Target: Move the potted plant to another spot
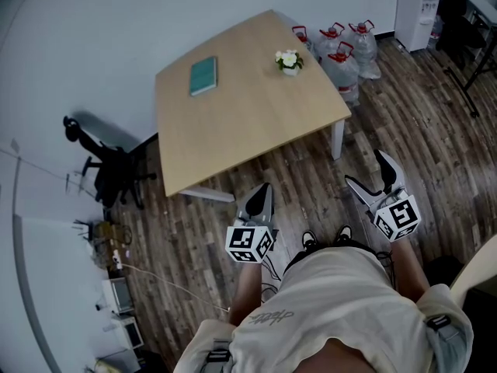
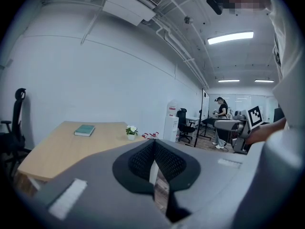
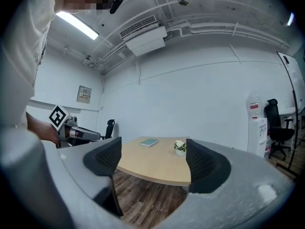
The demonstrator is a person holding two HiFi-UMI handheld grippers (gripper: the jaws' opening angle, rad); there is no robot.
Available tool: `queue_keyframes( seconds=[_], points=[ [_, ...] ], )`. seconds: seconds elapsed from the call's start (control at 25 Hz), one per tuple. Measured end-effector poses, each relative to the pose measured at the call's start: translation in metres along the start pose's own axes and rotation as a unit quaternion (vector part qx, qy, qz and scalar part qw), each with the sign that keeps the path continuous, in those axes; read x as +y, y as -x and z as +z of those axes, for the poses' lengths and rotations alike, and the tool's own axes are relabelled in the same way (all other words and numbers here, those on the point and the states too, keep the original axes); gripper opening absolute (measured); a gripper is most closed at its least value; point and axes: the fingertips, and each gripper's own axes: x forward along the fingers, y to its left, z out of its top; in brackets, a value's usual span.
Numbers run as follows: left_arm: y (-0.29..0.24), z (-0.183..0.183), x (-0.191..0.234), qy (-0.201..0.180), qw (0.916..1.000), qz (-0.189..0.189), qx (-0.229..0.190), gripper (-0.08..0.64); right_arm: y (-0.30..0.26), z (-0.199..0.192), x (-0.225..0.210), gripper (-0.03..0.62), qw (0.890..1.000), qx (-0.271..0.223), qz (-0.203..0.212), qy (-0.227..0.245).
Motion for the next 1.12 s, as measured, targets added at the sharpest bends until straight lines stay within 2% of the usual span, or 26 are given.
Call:
queue_keyframes(
  seconds=[0.4,0.6,0.8,1.12],
  points=[
    [-0.018,-0.007,-0.038,-0.002,0.9999,0.006,0.013,0.015,0.022,-0.010,-0.030,0.419,1.000,0.009,0.014,-0.007],
    [-0.025,-0.010,-0.044,-0.003,0.9997,0.011,0.021,0.015,0.019,-0.028,-0.045,0.419,0.999,0.020,0.030,-0.038],
    [-0.025,-0.014,-0.033,0.014,0.9992,0.028,0.026,0.015,0.011,-0.035,-0.046,0.419,0.998,0.030,0.037,-0.027],
    [-0.056,-0.011,-0.001,0.025,0.9994,0.019,0.014,0.015,-0.019,-0.033,-0.051,0.419,0.999,0.032,0.028,-0.017]
  ],
)
